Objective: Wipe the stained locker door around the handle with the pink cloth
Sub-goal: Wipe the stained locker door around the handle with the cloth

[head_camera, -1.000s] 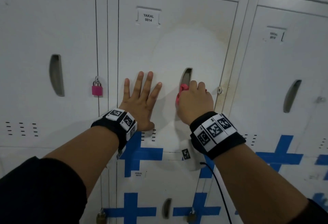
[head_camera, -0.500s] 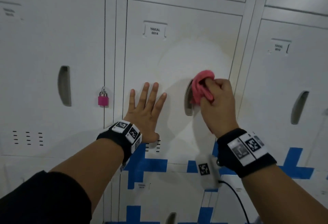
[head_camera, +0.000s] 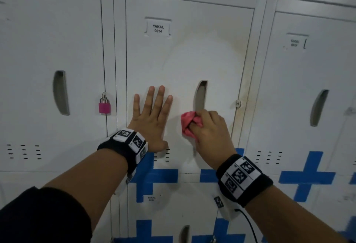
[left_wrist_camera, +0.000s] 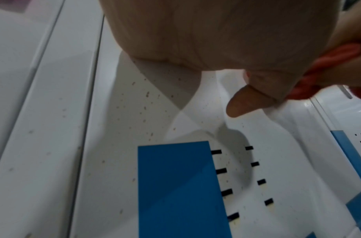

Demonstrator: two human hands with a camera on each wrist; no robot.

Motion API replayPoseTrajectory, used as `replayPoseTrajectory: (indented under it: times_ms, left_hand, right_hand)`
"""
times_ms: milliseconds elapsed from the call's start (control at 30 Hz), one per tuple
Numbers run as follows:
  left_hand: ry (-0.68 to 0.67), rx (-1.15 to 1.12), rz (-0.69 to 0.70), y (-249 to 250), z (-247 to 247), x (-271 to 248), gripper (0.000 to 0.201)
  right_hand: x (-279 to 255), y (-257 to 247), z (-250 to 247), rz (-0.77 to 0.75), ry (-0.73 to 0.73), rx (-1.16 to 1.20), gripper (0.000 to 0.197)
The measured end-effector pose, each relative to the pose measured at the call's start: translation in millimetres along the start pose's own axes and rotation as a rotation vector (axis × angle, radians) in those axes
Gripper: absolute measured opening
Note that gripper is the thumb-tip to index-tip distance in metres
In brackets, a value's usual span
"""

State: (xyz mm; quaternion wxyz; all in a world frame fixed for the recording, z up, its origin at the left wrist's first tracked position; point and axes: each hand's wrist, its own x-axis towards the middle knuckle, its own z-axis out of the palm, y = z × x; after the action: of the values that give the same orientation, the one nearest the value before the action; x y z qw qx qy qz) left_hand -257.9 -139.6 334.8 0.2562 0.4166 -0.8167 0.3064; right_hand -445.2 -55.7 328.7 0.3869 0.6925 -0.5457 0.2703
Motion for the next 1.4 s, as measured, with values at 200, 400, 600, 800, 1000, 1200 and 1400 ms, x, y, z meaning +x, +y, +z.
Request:
replayPoseTrajectory:
  times_ms: [200, 400, 600, 800, 1000, 1200, 1400]
  left_hand:
    - [0.008, 0.006, -0.01, 0, 3, 0, 0.142]
    - [0.049, 0.011, -0.013, 2, 4, -1, 0.143]
    - [0.058, 0.03, -0.021, 2, 5, -1, 0.144]
    - [0.052, 0.022, -0.023, 3, 4, 0, 0.143]
    - [-0.006, 0.037, -0.037, 2, 2, 0, 0.137]
    - [-0.035, 0.017, -0.028, 1, 1, 1, 0.14]
    - [0.003, 0.011, -0.007, 2, 1, -1, 0.141]
  right_hand:
    - [-22, 10, -2, 0.176, 0.095, 0.219, 0.024]
    - [24, 1, -17, 0.322, 0.098, 0.357, 0.029]
    - [29, -17, -15, 0.296, -0.107, -0.175, 0.021]
    - [34, -8, -26, 0.301, -0.223, -0.13, 0.029]
    - [23, -9, -29, 0.338, -0.21, -0.05, 0.026]
    - [22, -4, -42, 0.33, -0.241, 0.094, 0.02]
    - [46, 22, -65, 0.371, 0.207, 0.409, 0.026]
